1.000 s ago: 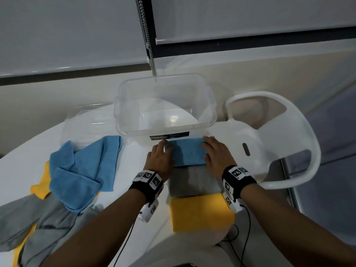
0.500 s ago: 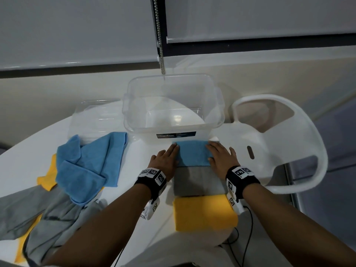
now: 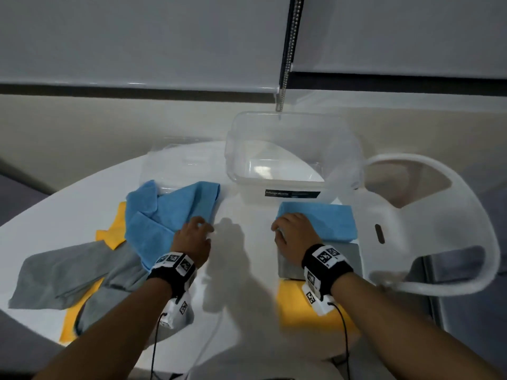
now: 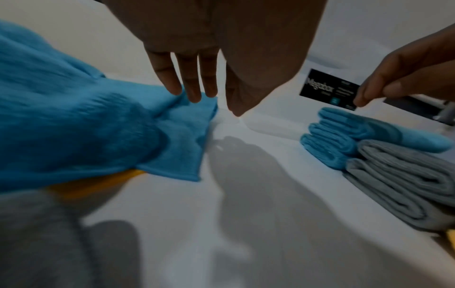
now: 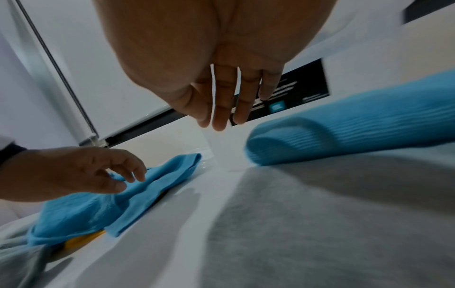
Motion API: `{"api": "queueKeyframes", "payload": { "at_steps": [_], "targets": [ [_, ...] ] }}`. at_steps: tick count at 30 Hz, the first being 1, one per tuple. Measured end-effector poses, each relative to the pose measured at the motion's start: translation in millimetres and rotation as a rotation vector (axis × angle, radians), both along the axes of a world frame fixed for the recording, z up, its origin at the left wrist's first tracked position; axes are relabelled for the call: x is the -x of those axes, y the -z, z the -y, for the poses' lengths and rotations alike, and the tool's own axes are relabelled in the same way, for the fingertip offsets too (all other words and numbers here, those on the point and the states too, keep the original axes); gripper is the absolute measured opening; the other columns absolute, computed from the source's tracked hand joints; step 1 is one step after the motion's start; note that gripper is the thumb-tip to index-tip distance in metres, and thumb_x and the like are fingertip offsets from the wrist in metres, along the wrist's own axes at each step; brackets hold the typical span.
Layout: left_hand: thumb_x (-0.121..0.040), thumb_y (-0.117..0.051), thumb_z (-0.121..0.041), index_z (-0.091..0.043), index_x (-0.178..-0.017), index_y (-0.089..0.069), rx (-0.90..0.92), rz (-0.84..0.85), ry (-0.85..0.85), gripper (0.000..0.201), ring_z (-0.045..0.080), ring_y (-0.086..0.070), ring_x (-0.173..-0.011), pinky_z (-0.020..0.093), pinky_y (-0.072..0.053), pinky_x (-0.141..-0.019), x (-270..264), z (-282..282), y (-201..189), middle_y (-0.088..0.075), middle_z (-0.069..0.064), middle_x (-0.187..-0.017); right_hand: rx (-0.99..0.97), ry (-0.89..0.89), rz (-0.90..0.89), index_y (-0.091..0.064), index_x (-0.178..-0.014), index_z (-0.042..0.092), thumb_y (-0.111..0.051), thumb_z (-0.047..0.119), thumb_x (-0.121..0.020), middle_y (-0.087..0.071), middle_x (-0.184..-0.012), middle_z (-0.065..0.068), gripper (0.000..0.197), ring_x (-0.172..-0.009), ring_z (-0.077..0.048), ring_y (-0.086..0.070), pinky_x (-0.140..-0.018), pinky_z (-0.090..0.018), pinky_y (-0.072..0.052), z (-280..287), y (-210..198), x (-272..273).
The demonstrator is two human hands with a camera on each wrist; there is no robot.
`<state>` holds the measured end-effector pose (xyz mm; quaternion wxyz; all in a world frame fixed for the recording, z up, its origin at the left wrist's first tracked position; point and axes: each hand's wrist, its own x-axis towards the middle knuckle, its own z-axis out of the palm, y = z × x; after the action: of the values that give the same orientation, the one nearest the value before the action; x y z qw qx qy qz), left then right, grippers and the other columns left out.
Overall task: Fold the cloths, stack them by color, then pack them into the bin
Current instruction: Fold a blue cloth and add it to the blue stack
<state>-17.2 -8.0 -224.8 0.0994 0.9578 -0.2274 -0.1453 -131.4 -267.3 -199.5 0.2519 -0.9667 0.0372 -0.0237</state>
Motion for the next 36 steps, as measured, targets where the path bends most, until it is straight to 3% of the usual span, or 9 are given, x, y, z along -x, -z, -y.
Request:
{"api": "queueKeyframes", "payload": {
  "at_steps": [4,7,14,19,25,28,31,33,36],
  "targets": [
    [-0.073,-0.066,-0.017,-0.016,-0.092,-0.068,-0.033,0.066,-0.059,0.019,0.037,-0.058,-0.086,0.044,-0.047,-0.073,-22,-47,-8,-0.058,0.012,-0.107,-0.045,-0.073,-0.137,-0.065,-0.097,0.013,-0.049,0.02,-0.085,-0.065,-0.098,-0.005,0.02,-0.094,-0.027,-0.057,-0.089,-0.038,-0.044,-54,0,-25],
    [-0.076,-0.061,-0.021,-0.014,-0.086,-0.068,0.005,0.069,-0.12,0.014,0.038,-0.058,-0.089,0.045,-0.045,-0.074,-40,-83,-10,-0.058,0.013,-0.103,-0.089,-0.141,-0.254,-0.062,-0.107,0.013,-0.052,0.017,-0.091,-0.063,-0.108,-0.004,0.019,-0.104,-0.024,-0.054,-0.093,-0.034,-0.042,-98,-5,-47],
    [-0.088,-0.054,-0.027,-0.029,-0.129,-0.051,0.006,0.059,-0.243,0.042,0.032,-0.038,-0.127,0.049,-0.032,-0.099,-81,-146,-5,-0.04,0.0,-0.145,-0.112,-0.224,-0.442,-0.055,-0.123,0.011,-0.054,0.021,-0.092,-0.058,-0.124,-0.012,0.033,-0.114,-0.03,-0.055,-0.097,-0.035,-0.043,-200,-12,-107],
    [-0.091,-0.052,-0.035,-0.031,-0.141,-0.037,-0.032,-0.115,-0.255,0.052,0.033,-0.042,-0.124,0.049,-0.036,-0.098,-98,-163,-3,-0.05,0.003,-0.136,-0.222,-0.056,-0.515,-0.03,-0.147,0.011,-0.06,0.025,-0.091,-0.046,-0.143,-0.015,0.065,-0.13,-0.032,-0.045,-0.108,-0.033,-0.036,-246,4,-131],
    [-0.086,-0.054,-0.03,-0.027,-0.115,-0.059,0.26,-0.198,-0.202,0.03,0.028,-0.061,-0.104,0.041,-0.048,-0.087,-91,-174,5,-0.066,0.003,-0.108,-0.236,0.009,-0.456,-0.051,-0.123,0.018,-0.064,0.032,-0.088,-0.065,-0.096,-0.002,0.04,-0.094,-0.027,-0.063,-0.079,-0.03,-0.049,-254,8,-125],
    [-0.093,-0.053,-0.036,-0.019,-0.097,-0.055,0.478,-0.234,-0.209,0.017,0.018,-0.062,-0.082,0.03,-0.043,-0.07,-76,-165,-9,-0.065,-0.003,-0.086,-0.395,0.052,-0.292,-0.045,-0.109,0.024,-0.065,0.026,-0.088,-0.053,-0.062,0.005,0.028,-0.055,-0.011,-0.049,-0.053,-0.02,-0.036,-248,-8,-115],
    [-0.088,-0.049,-0.053,-0.018,-0.087,-0.05,0.755,-0.347,-0.163,0.035,-0.005,-0.055,-0.071,0.026,-0.037,-0.068,-54,-152,-35,-0.061,-0.01,-0.079,-0.58,0.11,-0.2,-0.047,-0.099,0.031,-0.06,0.022,-0.092,-0.049,-0.06,-0.005,0.017,-0.05,-0.015,-0.04,-0.051,-0.026,-0.037,-240,-30,-107],
    [-0.083,-0.053,-0.066,-0.019,-0.095,-0.054,0.925,-0.418,-0.053,0.048,-0.009,-0.054,-0.084,0.024,-0.041,-0.078,-40,-147,-49,-0.064,-0.008,-0.093,-0.733,0.13,-0.163,-0.057,-0.092,0.031,-0.06,0.02,-0.093,-0.057,-0.068,-0.011,0.011,-0.057,-0.017,-0.045,-0.057,-0.032,-0.041,-235,-48,-104],
    [-0.074,-0.07,-0.057,-0.039,-0.132,-0.044,1.087,-0.509,0.198,0.067,-0.008,-0.047,-0.122,0.013,-0.038,-0.097,-23,-133,-67,-0.052,-0.027,-0.129,-1.012,0.184,-0.151,-0.067,-0.092,0.021,-0.057,0.008,-0.087,-0.07,-0.084,-0.01,0.017,-0.073,-0.017,-0.063,-0.069,-0.034,-0.053,-226,-79,-100]
  ]
}}
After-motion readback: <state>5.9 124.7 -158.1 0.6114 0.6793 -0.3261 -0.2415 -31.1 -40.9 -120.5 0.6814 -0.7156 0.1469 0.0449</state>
